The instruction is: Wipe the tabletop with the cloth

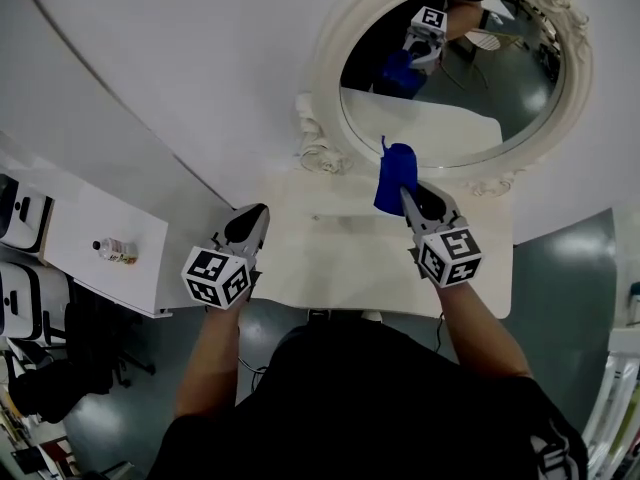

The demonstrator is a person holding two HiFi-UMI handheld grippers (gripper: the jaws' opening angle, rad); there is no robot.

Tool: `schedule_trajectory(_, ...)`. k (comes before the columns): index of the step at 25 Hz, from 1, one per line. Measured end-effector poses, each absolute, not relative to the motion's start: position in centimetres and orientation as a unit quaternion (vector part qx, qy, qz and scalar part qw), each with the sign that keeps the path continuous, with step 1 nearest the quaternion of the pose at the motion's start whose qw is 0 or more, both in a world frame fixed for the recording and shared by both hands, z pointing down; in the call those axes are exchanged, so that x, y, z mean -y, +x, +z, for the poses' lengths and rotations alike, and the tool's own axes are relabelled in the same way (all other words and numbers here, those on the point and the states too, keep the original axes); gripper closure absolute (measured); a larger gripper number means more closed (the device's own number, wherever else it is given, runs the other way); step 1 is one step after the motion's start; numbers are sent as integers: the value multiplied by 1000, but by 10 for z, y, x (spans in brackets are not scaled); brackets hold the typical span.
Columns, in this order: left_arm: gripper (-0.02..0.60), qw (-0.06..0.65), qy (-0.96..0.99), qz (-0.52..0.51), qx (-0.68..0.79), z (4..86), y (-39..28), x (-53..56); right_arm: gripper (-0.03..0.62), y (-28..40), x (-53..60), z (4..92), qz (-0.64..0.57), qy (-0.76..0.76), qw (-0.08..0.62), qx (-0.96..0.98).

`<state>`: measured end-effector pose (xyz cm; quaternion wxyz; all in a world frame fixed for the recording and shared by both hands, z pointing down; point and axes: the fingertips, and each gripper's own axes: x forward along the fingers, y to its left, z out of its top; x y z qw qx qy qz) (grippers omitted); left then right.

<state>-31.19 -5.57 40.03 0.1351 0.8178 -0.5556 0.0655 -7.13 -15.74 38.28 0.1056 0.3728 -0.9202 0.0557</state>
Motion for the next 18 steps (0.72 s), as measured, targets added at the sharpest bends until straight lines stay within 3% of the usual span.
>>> schedule_trajectory(18, 557, 148, 812, 88, 558, 425, -377, 64, 545, -215, 148, 487, 165, 288, 157, 930)
